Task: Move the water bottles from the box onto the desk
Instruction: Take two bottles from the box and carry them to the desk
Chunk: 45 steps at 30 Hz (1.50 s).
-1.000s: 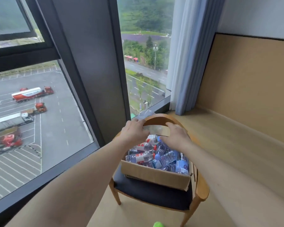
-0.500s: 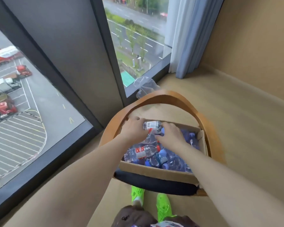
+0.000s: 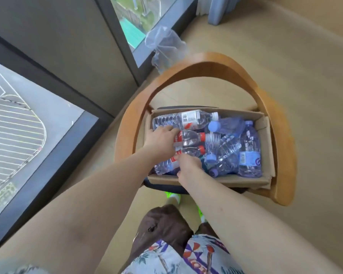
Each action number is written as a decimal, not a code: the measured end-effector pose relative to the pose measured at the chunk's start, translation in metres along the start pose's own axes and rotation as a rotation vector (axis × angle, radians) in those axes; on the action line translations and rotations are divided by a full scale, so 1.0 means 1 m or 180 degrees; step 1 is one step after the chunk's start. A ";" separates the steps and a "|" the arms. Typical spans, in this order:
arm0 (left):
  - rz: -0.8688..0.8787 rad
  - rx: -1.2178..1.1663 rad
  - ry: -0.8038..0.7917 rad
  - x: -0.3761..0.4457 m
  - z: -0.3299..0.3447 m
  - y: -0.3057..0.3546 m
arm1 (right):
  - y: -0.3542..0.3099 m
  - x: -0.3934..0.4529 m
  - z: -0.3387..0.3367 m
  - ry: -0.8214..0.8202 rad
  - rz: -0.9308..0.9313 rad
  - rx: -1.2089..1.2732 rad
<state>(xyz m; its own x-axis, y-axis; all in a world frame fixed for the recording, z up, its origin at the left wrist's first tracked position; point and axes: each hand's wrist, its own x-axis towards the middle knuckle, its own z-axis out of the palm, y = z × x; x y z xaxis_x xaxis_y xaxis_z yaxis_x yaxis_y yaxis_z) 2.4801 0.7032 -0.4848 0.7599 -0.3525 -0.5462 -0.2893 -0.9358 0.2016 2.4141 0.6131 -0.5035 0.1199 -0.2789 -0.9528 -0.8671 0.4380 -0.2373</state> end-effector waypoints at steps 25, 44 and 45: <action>-0.0221 -0.0216 -0.0134 0.006 -0.030 -0.004 | -0.016 -0.017 -0.013 -0.0170 -0.0377 0.0341; -0.1372 -0.4019 0.2263 -0.146 -0.131 0.048 | -0.094 -0.151 -0.068 -0.1785 -0.3064 -0.0878; -0.1328 -0.4324 0.2426 -0.158 -0.136 0.051 | -0.096 -0.162 -0.068 -0.1904 -0.3175 -0.0907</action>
<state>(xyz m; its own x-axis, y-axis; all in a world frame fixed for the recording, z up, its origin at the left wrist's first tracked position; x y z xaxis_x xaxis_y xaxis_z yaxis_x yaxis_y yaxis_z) 2.4243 0.7105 -0.2775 0.8675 0.3829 -0.3175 0.3903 -0.1284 0.9117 2.4447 0.5581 -0.3134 0.9408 0.0865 -0.3277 -0.3311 0.0284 -0.9432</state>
